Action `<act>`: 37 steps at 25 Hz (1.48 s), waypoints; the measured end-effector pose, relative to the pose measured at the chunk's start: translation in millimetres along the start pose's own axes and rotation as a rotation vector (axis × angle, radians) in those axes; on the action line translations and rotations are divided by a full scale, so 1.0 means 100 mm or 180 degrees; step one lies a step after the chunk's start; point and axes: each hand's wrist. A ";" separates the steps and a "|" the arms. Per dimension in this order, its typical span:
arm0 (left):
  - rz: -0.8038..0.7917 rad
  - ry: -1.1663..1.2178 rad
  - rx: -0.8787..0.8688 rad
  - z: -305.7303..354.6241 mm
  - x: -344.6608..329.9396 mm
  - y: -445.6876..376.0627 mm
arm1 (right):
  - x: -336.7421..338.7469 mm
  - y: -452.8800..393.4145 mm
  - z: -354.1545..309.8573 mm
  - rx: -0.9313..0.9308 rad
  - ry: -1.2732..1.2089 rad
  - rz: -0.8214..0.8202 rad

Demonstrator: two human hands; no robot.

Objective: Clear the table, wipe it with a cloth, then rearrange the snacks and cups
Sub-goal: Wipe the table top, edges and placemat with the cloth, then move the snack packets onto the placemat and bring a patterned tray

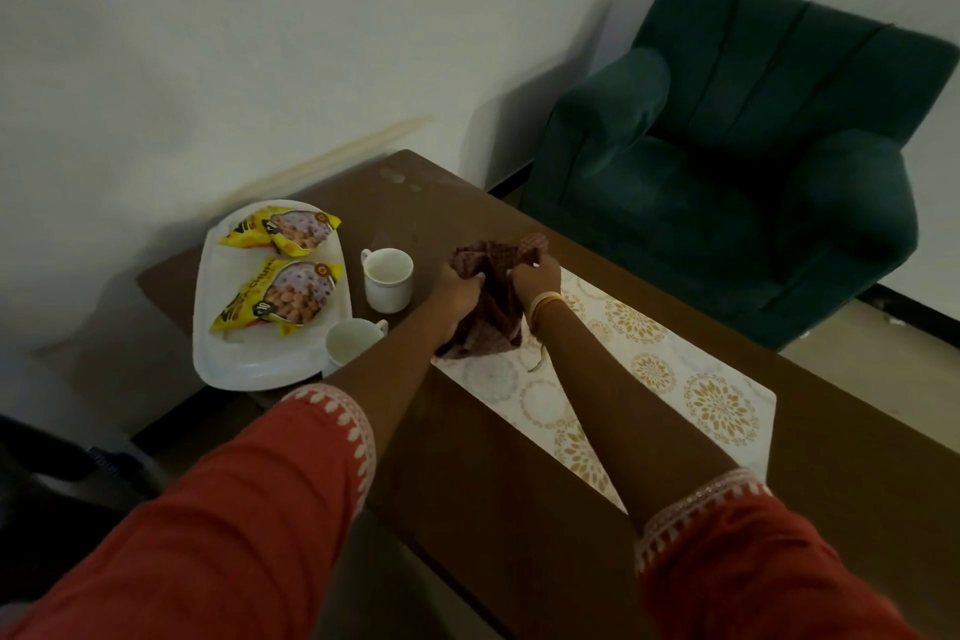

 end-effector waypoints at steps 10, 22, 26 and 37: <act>0.0570 -0.0638 -0.0982 0.22 0.73 -0.61 | -0.51 -0.68 -0.41 0.0371 0.1879 -0.0521; 0.2198 -0.2234 -0.0908 -0.25 2.07 -0.25 | -1.43 0.01 -0.15 0.1466 0.2526 -0.0986; 0.1945 -0.1850 -0.0277 -0.38 2.36 -0.38 | -1.73 0.17 -0.36 0.2212 0.2437 -0.1111; 0.1391 -0.0718 -0.0267 -0.52 2.55 -0.44 | -1.92 0.38 -0.34 0.2569 0.4139 -0.1103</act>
Point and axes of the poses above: each hand's wrist, its own y-axis away from the middle knuckle, its own x-axis out of the back of the hand, z = x × y, and after that the axes turned 8 degrees about -x, right-handed
